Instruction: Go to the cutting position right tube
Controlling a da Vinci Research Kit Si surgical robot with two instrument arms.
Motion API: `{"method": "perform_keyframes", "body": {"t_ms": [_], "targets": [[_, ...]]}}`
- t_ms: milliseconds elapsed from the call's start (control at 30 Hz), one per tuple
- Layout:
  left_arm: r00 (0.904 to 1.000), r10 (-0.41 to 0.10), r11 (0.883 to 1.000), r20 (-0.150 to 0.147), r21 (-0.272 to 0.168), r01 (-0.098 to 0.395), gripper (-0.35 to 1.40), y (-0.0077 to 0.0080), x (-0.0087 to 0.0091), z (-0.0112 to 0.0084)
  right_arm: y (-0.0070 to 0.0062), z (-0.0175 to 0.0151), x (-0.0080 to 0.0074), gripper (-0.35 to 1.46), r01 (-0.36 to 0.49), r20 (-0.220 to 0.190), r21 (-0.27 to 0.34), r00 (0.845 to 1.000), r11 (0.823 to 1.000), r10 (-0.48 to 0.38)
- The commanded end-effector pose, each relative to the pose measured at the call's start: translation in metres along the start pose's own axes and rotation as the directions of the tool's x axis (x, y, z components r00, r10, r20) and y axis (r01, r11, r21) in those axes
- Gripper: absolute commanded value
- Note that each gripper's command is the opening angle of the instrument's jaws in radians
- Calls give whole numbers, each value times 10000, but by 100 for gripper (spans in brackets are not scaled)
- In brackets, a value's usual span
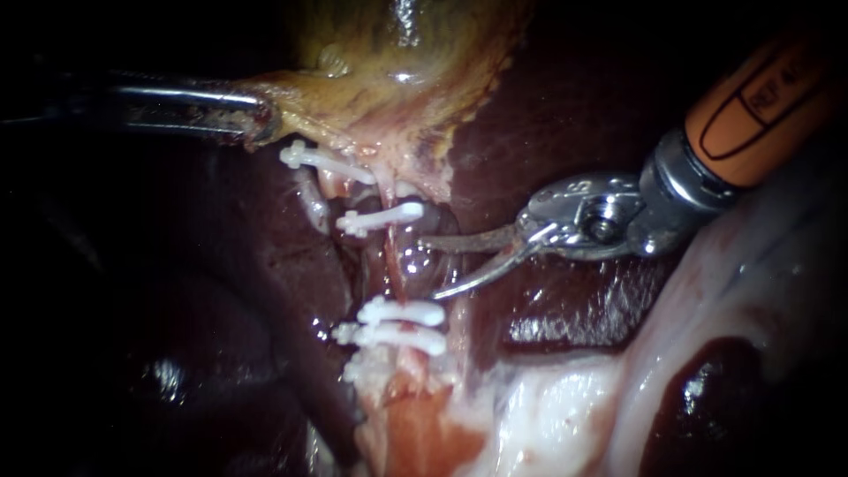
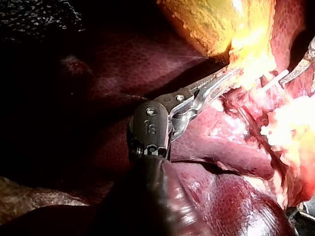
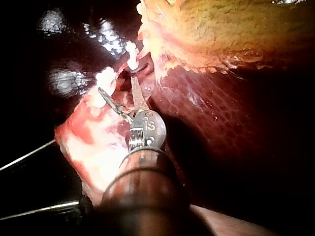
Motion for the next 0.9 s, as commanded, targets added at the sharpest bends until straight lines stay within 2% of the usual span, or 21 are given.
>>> {"method": "perform_keyframes", "body": {"t_ms": [33, 233, 567, 667, 767, 900], "targets": [[10000, 1, 10000, 1, -8, -1, -35, 0, 0, 0, 0, -2, 0, 117, 6, 61, -21, 10000, 10000, -6], [10000, 1, 10000, 0, -6, -1, -35, 0, 0, 0, 1, 3, 1, 116, -55, 160, -102, 9999, 9999, 57], [10000, 0, 10000, 0, -4, 0, -35, 0, 0, 0, 11, 44, 3, 116, -403, 141, -275, 9991, 9988, 407], [10000, 0, 10000, -1, -3, 0, -35, 1, 0, 0, 14, 59, 4, 121, -440, 162, -348, 9989, 9984, 446], [10000, 0, 10000, -1, -3, 0, -35, 1, 0, 0, 17, 73, 9, 124, -445, 44, -345, 9990, 9984, 446], [10000, -1, 10000, -2, 0, 1, -35, 1, 0, 0, 20, 86, 19, 133, -470, -316, -206, 9984, 9987, 463]]}}
